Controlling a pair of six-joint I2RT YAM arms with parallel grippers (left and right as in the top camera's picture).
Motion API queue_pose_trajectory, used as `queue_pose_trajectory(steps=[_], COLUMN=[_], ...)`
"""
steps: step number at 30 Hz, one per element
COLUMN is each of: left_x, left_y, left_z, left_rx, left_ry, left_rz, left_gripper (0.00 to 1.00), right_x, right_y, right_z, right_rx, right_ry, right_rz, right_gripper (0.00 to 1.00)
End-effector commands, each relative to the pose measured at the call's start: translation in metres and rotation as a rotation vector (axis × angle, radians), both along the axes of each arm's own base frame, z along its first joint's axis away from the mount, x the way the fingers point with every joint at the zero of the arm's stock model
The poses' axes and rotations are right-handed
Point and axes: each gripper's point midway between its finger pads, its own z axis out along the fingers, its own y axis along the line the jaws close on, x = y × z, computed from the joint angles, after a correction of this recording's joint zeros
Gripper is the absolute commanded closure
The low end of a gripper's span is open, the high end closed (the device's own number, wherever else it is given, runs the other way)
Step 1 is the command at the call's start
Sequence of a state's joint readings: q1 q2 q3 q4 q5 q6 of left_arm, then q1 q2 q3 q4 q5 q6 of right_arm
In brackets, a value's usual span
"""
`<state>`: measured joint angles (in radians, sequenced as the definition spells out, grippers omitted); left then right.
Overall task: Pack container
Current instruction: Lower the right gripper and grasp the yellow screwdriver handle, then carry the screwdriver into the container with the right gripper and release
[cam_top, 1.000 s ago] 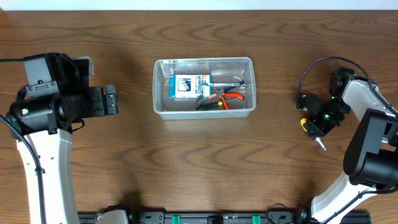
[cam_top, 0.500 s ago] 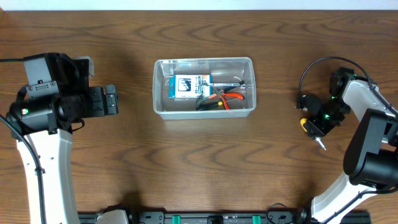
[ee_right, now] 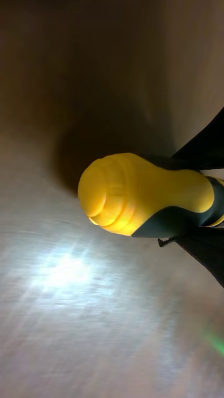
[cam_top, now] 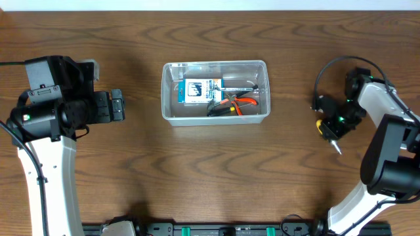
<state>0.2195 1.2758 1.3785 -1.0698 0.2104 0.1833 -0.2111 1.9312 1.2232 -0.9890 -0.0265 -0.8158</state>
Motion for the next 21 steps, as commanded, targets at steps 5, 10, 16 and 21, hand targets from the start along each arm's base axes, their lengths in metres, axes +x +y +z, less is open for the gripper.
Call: queue_pose_trajectory(steps=[5,10,16,21], left_x=[0.0,-0.001,-0.002,-0.001], left_y=[-0.001,-0.001,-0.001,-0.001], left_z=[-0.002,-0.003,-0.003,-0.003], left_rx=[-0.002,-0.004,-0.004,-0.004], left_ry=[0.01,0.016,0.017,0.016], left_rz=[0.0,0.0,0.0,0.0], left_gripper=[0.02,0.02,0.02,0.02], right_x=[0.026,0.037,0.054,0.075], right_y=[0.02,0.028,0.036,0.049], right_z=[0.015,0.026,0.045,0.07], right_rx=[-0.011,-0.014,-0.018,-0.023], right_ry=[-0.062,-0.09,-0.132,-0.191], right_rz=[0.037,0.065,0.09,0.097], right_gripper=[0.99,0.99,0.99,0.99])
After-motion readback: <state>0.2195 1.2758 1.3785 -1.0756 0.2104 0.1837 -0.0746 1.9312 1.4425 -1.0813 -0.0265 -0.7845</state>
